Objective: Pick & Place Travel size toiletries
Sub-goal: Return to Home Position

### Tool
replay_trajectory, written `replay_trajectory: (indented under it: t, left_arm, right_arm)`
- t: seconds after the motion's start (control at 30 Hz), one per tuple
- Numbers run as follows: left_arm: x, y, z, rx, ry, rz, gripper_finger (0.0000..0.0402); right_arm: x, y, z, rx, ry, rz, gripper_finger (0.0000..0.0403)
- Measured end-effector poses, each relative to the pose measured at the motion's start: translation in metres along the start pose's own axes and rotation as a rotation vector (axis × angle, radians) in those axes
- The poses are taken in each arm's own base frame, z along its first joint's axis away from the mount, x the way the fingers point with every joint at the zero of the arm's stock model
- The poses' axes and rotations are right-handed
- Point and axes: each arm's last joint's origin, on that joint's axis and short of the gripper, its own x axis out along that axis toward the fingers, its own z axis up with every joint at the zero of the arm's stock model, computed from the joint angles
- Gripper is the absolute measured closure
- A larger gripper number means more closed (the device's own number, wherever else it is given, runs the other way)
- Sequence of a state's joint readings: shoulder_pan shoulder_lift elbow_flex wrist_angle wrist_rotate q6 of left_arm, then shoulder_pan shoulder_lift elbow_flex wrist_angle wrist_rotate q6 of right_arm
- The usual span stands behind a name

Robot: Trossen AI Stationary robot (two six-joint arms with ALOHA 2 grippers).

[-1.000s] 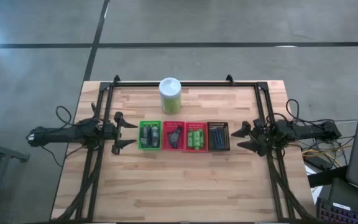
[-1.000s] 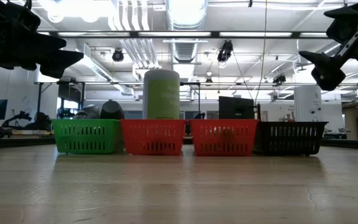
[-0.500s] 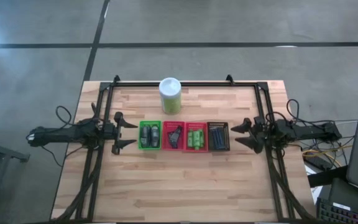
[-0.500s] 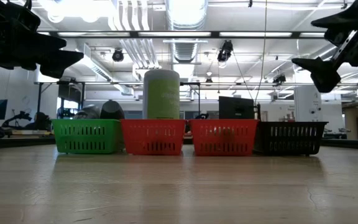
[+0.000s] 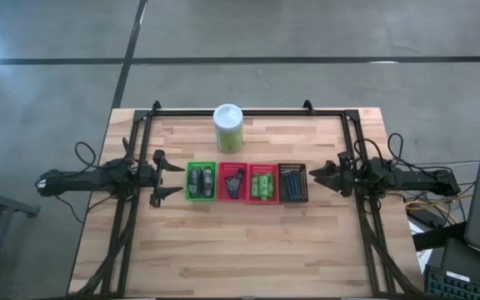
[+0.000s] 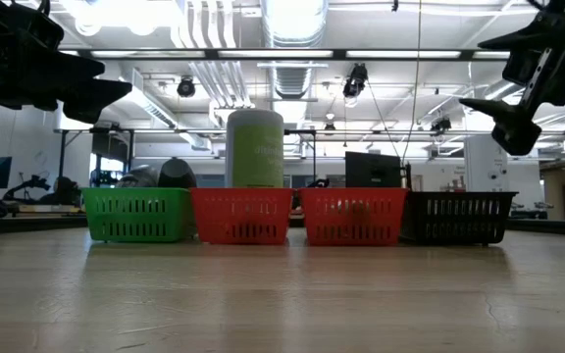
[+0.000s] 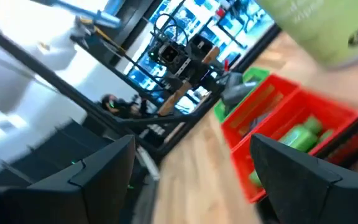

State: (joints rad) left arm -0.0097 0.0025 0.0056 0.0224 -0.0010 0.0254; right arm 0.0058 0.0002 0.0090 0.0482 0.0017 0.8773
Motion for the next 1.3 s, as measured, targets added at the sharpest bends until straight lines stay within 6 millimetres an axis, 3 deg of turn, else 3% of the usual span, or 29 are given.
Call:
replay_trajectory:
  t: [0.2, 1.2, 1.3]
  left_arm:
    - [0.0000, 0.0000, 0.0000, 0.000, 0.000, 0.000, 0.0101]
    - [0.0000, 0.0000, 0.0000, 0.000, 0.000, -0.001, 0.0101]
    - [0.0000, 0.0000, 0.0000, 0.000, 0.000, 0.000, 0.0101]
  right_arm:
    - [0.0000, 0.0000, 0.0000, 0.113, 0.001, 0.000, 0.0103]
    - [0.0000, 0.0000, -0.0001, 0.059, 0.003, 0.000, 0.0160]
    - [0.0000, -0.0018, -0.0015, -0.062, 0.017, -0.018, 0.0164]
